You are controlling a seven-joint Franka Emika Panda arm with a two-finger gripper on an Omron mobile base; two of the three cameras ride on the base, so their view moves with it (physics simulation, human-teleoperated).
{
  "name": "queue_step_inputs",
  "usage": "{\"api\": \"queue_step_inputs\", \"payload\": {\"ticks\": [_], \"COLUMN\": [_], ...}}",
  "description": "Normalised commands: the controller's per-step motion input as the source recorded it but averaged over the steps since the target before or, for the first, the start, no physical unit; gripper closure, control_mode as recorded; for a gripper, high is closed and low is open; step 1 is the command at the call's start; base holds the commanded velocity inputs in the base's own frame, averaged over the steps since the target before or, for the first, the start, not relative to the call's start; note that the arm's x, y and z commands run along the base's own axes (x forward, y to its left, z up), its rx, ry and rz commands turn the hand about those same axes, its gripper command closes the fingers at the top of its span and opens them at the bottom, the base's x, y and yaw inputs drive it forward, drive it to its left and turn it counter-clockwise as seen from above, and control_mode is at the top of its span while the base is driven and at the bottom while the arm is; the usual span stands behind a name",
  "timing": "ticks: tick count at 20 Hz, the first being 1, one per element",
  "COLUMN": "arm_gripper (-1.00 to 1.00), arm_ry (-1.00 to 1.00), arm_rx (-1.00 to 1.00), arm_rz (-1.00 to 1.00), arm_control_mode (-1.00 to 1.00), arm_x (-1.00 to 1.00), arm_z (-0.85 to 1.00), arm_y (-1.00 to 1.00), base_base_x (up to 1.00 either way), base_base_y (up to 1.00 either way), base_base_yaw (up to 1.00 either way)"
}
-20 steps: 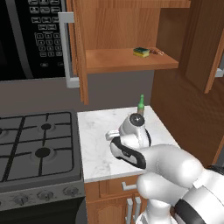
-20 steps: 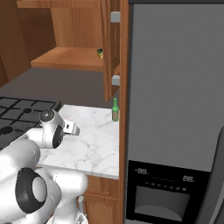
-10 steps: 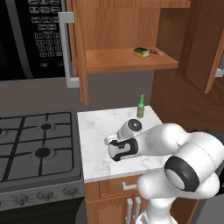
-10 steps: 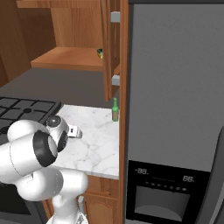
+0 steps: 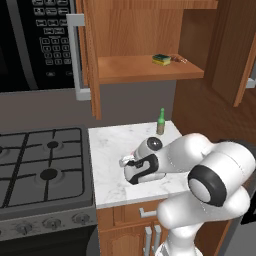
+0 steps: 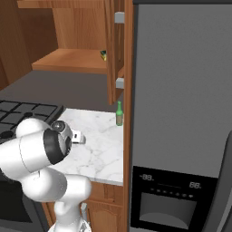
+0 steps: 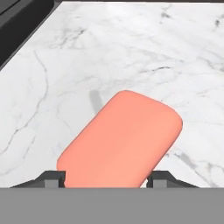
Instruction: Pick the bar soap and sponge from the cabinet and place them on the counter.
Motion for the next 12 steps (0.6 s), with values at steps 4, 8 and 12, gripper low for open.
{"api": "queue_step_inputs", "payload": {"ticks": [4, 8, 12], "arm_gripper": [1.00, 1.00, 1.00], "arm_ry": [0.06, 0.07, 0.05], "arm_rx": [-0.01, -0.02, -0.02], "arm_rz": [0.02, 0.01, 0.01], "arm_control_mode": [-1.00, -1.00, -1.00], "arm_x": [0.07, 0.09, 0.08], "arm_z": [-0.21, -0.23, -0.22], "arm_y": [0.00, 0.02, 0.05], "base_base_x": [0.00, 0.00, 0.00], "base_base_y": [0.00, 0.00, 0.00], "base_base_yaw": [0.00, 0.00, 0.00]}}
